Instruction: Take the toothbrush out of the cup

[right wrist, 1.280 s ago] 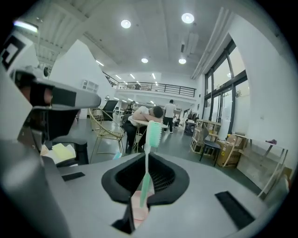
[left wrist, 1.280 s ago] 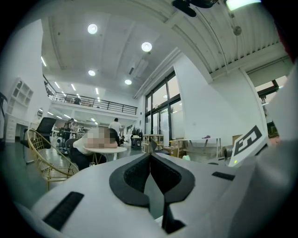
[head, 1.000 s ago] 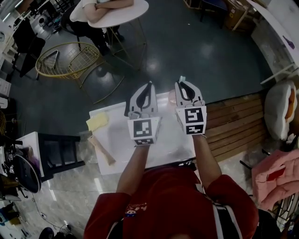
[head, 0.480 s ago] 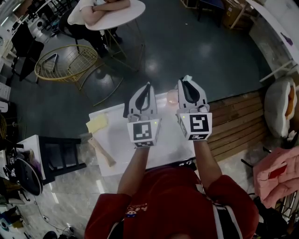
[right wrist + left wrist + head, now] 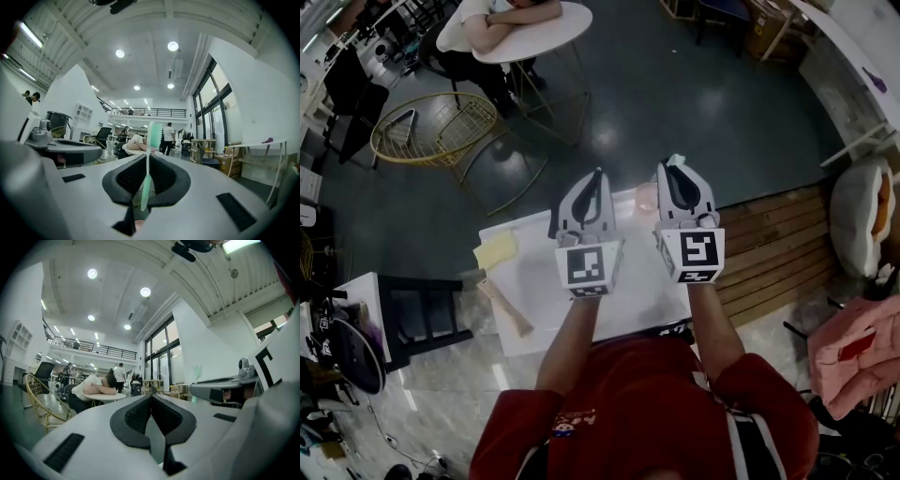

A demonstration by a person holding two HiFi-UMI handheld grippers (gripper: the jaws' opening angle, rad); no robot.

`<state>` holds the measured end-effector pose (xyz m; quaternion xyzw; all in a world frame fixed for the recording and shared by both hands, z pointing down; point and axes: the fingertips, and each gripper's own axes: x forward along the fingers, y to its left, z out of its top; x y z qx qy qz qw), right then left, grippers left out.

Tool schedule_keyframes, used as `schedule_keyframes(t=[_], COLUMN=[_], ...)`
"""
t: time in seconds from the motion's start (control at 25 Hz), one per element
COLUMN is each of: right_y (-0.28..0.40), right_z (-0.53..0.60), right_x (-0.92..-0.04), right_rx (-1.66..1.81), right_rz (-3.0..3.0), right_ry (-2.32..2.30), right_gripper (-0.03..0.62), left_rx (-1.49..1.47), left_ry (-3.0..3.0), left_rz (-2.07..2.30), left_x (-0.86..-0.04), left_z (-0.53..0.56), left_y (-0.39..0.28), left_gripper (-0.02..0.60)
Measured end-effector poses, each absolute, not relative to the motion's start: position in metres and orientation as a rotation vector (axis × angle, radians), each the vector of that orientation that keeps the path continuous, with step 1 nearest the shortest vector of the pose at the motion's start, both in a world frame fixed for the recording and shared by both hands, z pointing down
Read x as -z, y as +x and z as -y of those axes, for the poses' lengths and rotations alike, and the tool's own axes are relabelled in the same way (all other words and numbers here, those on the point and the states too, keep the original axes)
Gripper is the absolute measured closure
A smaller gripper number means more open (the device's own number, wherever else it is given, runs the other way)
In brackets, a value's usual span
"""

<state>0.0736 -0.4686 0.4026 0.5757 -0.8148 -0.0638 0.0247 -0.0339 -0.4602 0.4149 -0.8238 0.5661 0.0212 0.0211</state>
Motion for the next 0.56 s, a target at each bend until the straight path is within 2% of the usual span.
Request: schedule_keyframes(t=[0.56], right_y=[0.0724], right_z=[0.4671], right_x=[-0.4006], right_rx=[0.213], right_rz=[2.52], right_ry=[1.772], right_gripper=[0.553], left_rx=[-0.069], left_ry=[-2.558], left_rz=[-1.745], left_x=[-0.4148], left_z=[0.4591], left_y=[-0.0341], left_gripper=[0.552])
